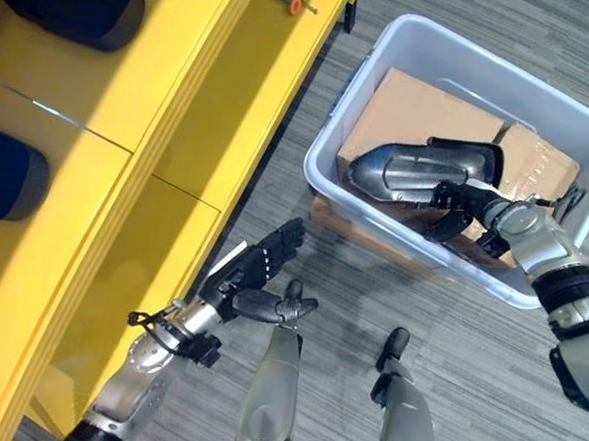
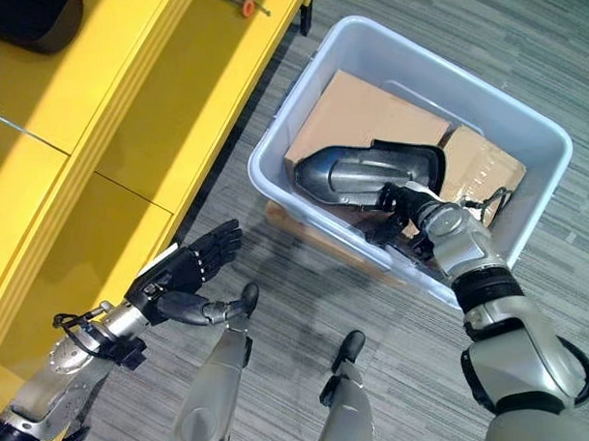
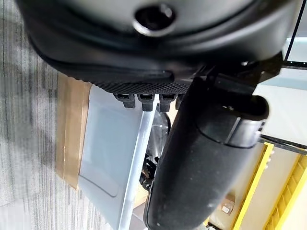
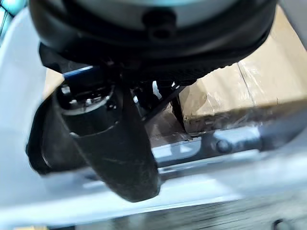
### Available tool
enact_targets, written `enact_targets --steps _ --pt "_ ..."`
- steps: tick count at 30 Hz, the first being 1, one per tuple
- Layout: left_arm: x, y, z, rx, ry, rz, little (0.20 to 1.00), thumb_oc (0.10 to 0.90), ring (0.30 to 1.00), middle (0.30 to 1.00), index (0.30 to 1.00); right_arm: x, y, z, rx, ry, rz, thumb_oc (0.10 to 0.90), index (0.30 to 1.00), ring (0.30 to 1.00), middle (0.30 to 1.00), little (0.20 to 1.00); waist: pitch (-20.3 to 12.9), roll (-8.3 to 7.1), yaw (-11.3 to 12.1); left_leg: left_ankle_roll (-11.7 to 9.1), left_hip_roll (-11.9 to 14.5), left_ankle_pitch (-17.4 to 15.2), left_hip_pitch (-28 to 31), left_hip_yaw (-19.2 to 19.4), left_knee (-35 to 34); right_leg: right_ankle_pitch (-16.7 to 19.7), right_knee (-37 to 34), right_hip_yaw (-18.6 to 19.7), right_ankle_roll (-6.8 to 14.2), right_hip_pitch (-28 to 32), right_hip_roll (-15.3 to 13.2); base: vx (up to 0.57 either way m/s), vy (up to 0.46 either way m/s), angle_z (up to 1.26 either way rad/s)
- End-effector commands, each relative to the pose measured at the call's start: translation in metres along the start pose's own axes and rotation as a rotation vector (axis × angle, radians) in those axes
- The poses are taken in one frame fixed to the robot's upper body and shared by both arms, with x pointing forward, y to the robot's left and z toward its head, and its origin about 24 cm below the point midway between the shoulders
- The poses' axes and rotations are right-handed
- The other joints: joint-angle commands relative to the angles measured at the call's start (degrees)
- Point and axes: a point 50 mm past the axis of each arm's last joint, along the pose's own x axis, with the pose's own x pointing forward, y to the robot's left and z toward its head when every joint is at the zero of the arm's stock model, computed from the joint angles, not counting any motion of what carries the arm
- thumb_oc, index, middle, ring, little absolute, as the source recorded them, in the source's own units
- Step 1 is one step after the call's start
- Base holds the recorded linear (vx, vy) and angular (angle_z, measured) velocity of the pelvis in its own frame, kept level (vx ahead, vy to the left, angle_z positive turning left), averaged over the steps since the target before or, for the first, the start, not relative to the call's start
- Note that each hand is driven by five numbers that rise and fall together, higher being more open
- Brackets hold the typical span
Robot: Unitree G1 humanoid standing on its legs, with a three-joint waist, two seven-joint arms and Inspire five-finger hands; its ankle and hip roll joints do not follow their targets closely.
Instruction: Move parts from the plastic box to the shelf.
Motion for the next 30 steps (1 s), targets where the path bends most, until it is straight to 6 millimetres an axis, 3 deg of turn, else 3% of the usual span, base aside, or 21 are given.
enact_targets --steps 1,7,11,15,23,27,30 --pt "0.01 -0.016 0.03 -0.028 -0.193 -0.09 1.0 0.9 1.0 1.0 1.0 0.0 -0.005 -0.003 0.214 -0.016 0.004 0.9 1.0 1.0 1.0 1.0 0.7 0.94 0.5 5.3 -5.7 -0.9 2.1 4.2 -4.0 -7.2 6.1 -0.6 -3.4 1.3 4.8 -0.02 0.035 -0.02" --pt "0.015 -0.015 0.034 -0.042 -0.211 -0.087 1.0 0.9 1.0 1.0 1.0 0.001 -0.002 0.0 0.472 -0.13 -0.039 0.9 1.0 1.0 1.0 1.0 0.7 1.97 -0.4 5.4 -5.8 -1.2 2.9 4.7 -3.7 -7.1 6.1 0.0 -3.5 1.5 4.7 -0.01 0.032 -0.03" --pt "0.016 -0.015 0.033 -0.051 -0.213 -0.083 1.0 0.9 1.0 1.0 1.0 -0.002 -0.003 0.013 0.467 -0.243 -0.034 0.9 1.0 1.0 1.0 1.0 0.7 2.52 -0.7 5.6 -5.9 -1.3 3.2 4.8 -3.8 -7.2 6.5 0.4 -3.6 1.2 4.6 -0.01 0.038 -0.08" --pt "0.013 -0.015 0.03 -0.061 -0.217 -0.079 1.0 0.9 1.0 1.0 1.0 -0.015 0.001 0.038 0.334 -0.401 0.029 0.9 1.0 1.0 1.0 1.0 0.7 3.03 -1.5 5.6 -6.0 -1.0 3.7 4.9 -3.9 -7.2 7.1 0.8 -3.6 0.8 4.5 0.0 0.031 -0.02" --pt "0.01 -0.015 0.03 -0.066 -0.221 -0.075 1.0 0.9 1.0 1.0 1.0 -0.023 0.008 0.044 0.317 -0.461 0.052 0.9 1.0 1.0 1.0 1.0 0.7 2.96 -2.0 5.7 -5.9 -1.0 4.1 5.0 -4.1 -7.2 7.1 1.0 -3.6 0.8 4.4 0.0 0.005 -0.01" --pt "0.006 -0.017 0.028 -0.061 -0.22 -0.07 1.0 0.9 1.0 1.0 1.0 -0.042 0.015 0.065 0.34 -0.62 0.044 0.9 1.0 1.0 1.0 1.0 0.7 2.59 -3.0 5.8 -5.7 -1.2 4.5 5.2 -4.0 -7.2 7.5 1.7 -3.6 0.6 4.6 0.0 0.0 0.0" --pt "0.007 -0.021 0.027 -0.074 -0.225 -0.077 1.0 0.9 1.0 1.0 1.0 -0.082 -0.001 0.108 0.274 -0.963 -0.161 0.9 1.0 1.0 1.0 1.0 0.7 3.38 -3.9 5.9 -5.7 -1.6 6.1 5.4 -4.1 -7.2 7.4 2.5 -3.4 1.4 4.3 -0.01 0.011 -0.11"
